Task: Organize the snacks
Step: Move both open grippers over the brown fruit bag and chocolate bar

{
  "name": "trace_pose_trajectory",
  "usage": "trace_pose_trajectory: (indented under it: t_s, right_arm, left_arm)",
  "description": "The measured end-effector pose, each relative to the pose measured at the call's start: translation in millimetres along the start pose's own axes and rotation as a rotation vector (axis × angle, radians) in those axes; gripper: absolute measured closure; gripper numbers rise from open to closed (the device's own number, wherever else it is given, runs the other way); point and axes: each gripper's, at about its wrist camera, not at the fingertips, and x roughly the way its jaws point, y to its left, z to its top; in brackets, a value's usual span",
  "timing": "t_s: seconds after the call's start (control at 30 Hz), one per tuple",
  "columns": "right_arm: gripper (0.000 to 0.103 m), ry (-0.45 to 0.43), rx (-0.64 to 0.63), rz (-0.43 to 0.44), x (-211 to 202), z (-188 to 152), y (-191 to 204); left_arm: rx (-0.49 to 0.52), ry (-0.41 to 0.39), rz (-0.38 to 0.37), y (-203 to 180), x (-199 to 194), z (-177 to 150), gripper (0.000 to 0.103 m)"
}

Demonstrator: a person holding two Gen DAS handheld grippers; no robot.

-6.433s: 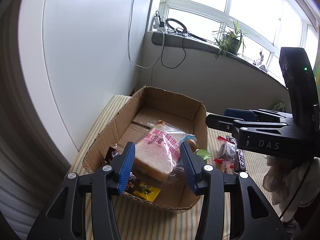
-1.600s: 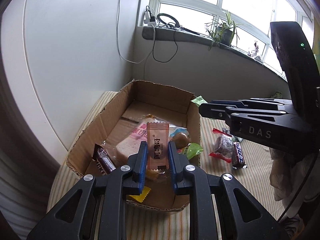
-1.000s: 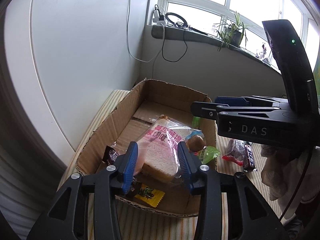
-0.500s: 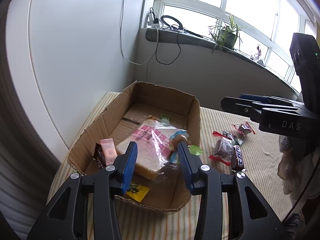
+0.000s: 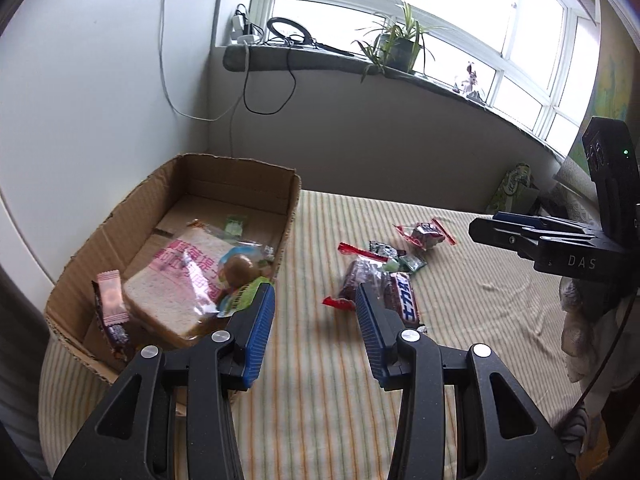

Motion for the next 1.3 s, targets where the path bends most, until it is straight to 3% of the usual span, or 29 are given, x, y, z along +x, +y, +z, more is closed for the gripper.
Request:
trace_pose_trajectory:
  t_s: [0.33, 0.67, 1.0, 1.3]
  right_arm:
    - [0.031, 0.04, 0.08, 0.024, 14, -14, -35]
    - [0.056, 0.132, 0.113, 0.175, 47, -28, -18]
    - [0.068, 0.194, 0.153, 0.236, 78, -29, -7]
    - [0.069, 0.221, 0.176, 0.261, 89, -28, -11]
  left_arm:
    - [0.026, 0.061, -0.04, -27, 27, 3, 0.062]
    - [0.028, 0.122, -0.054, -37, 61, 6, 0.062]
    - [0.025, 0.148, -0.038, -28, 81, 7, 0.063]
    - [0.001, 0.175, -0.06, -20, 96, 7, 0.066]
